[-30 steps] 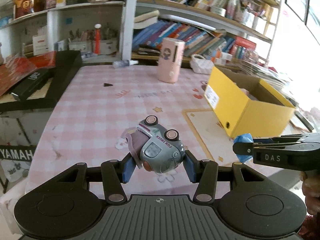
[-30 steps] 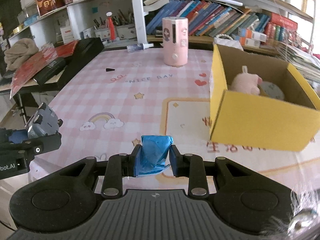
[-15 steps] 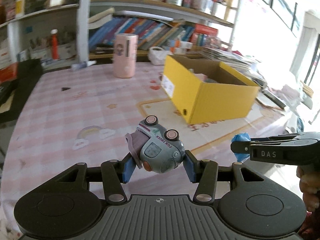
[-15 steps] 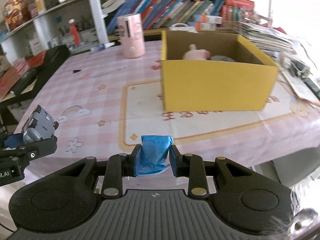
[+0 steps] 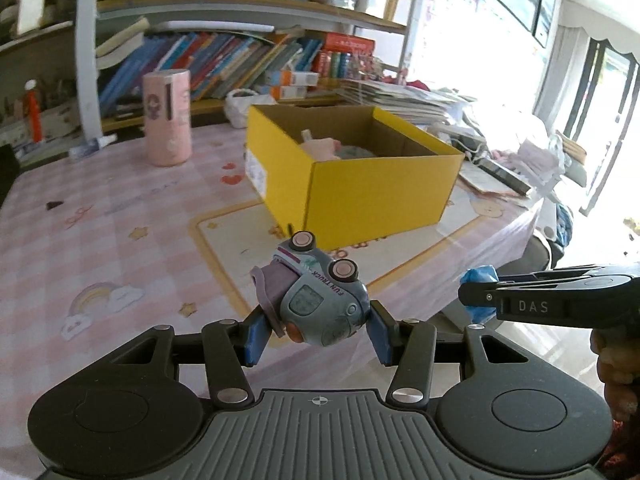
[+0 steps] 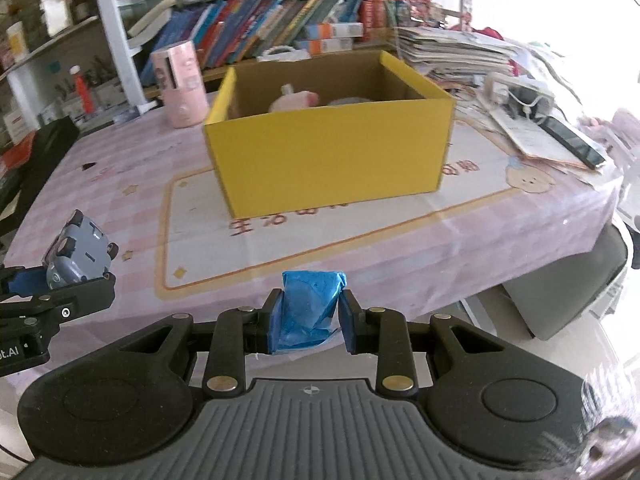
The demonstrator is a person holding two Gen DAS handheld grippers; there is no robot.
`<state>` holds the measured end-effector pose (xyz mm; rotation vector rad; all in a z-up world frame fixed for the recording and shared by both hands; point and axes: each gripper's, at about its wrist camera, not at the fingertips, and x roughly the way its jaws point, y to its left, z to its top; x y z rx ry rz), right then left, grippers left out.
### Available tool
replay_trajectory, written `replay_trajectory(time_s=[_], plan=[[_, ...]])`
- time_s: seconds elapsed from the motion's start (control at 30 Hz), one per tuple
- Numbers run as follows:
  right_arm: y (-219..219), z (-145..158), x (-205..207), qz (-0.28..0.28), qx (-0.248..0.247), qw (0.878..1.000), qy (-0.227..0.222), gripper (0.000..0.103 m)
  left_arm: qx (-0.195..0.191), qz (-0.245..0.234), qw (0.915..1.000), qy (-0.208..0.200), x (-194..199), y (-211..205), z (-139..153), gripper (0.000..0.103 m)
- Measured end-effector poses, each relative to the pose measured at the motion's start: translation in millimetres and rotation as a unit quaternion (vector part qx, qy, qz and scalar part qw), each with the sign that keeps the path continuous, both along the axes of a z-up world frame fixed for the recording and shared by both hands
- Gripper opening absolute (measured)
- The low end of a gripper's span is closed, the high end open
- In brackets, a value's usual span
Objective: Organize objects
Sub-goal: 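Carry the toy car in the left tool over the yellow box while the right tool carries the blue item, then open the left tool to drop the toy car into the box while the right tool releases the blue item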
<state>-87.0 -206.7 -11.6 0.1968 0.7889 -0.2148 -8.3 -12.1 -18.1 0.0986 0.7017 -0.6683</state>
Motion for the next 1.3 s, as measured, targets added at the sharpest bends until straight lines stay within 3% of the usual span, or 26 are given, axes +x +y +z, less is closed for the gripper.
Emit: replay_trajectory(time_s=[0.43,0.83,1.03,1.3], plan=[[-56.5,9.4,39.5,0.000,-0.001,1.000,-0.007,0.027,-0.005,-0.011,0.9986,-0.052,32.6,-58.4,21.5,0.050],[-103.2,54.9,113.2,0.059,-0.046,0.992,-0.104,0.027,-0.017,0.023,0.9932,-0.113,93.8,-120.5,54.9,0.050],[-113.8,55.5,158.5,0.103,-0.071,0.985,-0.122,0.027,-0.005,0.053,0.9936,-0.100,125.6,-145.2,50.3,0.050],[-113.3,22.0,201.5,0.181,-0.100,0.975,-0.085,0.027,0.037,0.081,0.9946,-0.054,153.5,-167.1,21.8,0.050]])
